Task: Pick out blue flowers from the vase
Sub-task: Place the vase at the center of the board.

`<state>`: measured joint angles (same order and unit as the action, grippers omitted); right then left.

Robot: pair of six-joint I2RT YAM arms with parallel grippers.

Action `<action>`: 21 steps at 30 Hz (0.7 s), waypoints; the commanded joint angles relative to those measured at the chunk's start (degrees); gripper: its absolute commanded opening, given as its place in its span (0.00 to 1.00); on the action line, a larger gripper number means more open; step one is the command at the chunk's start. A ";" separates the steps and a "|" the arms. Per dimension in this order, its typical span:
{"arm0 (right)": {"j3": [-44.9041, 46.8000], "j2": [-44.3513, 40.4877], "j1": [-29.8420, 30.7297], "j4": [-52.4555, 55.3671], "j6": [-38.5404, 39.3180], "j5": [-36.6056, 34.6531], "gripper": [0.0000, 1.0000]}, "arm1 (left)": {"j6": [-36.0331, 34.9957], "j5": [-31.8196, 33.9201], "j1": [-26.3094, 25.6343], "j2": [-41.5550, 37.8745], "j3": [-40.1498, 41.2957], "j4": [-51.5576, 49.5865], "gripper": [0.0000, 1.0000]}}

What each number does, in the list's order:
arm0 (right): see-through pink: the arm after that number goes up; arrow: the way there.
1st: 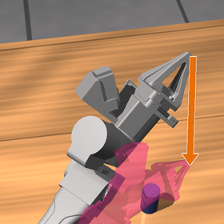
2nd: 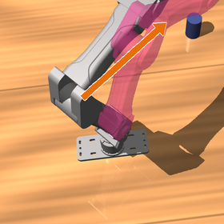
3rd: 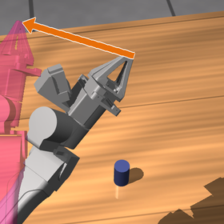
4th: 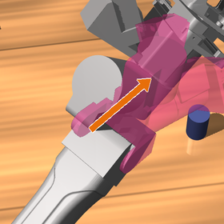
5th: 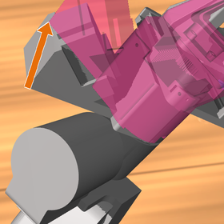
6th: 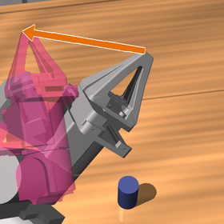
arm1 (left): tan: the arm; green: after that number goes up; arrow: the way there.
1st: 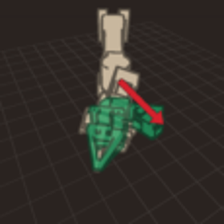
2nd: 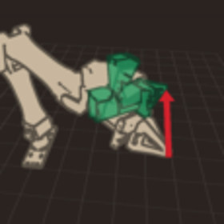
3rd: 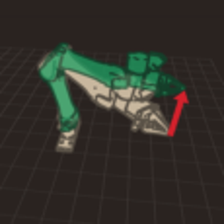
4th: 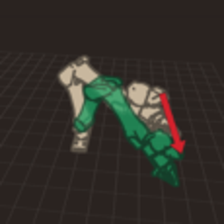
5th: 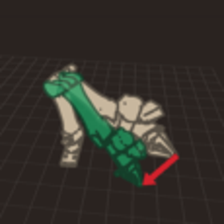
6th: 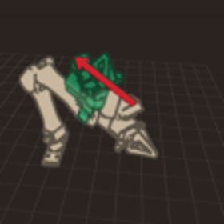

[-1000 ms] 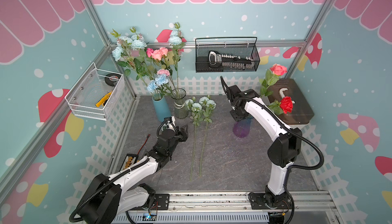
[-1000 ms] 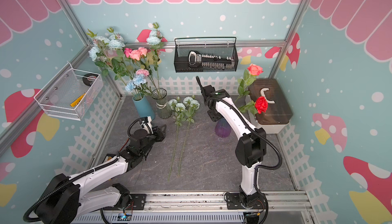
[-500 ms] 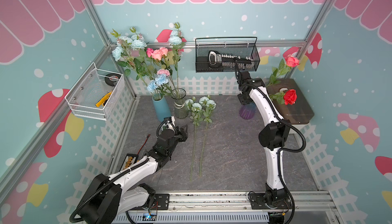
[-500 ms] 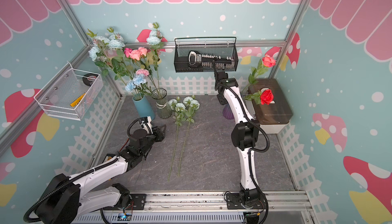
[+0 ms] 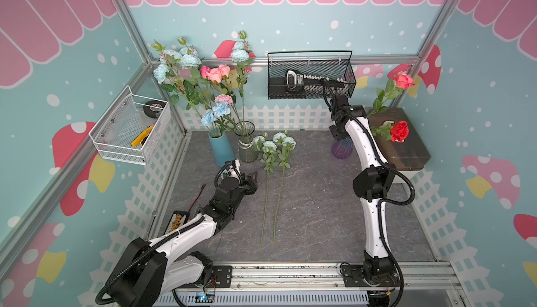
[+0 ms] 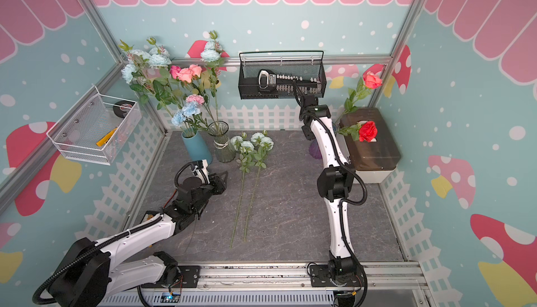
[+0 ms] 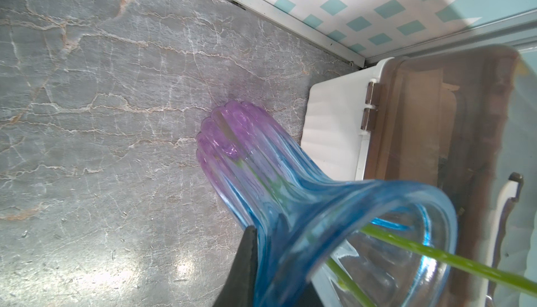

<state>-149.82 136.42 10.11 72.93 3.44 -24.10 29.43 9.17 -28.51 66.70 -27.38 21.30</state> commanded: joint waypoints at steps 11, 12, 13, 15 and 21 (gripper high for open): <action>3.74 -3.55 -2.23 9.71 0.75 0.98 0.00 | 1.22 -0.64 0.39 0.80 -0.47 1.46 0.59; 3.74 -3.87 -2.25 9.78 0.94 1.43 0.00 | 1.24 -0.60 0.42 0.80 -0.40 1.48 0.59; 3.74 -3.98 -2.20 9.77 0.95 1.68 0.00 | 1.24 -0.56 0.39 0.80 -0.48 1.46 0.59; 3.74 -4.02 -2.14 10.07 1.14 1.94 0.00 | 1.24 -0.57 0.43 0.84 -0.48 1.40 0.59; 4.10 -1.83 -2.13 10.04 1.25 0.21 0.01 | 1.24 -0.68 0.41 0.94 -0.51 1.38 0.59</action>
<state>-146.96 133.36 8.56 79.66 4.12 -23.16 29.61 8.95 -28.51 67.29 -27.38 21.32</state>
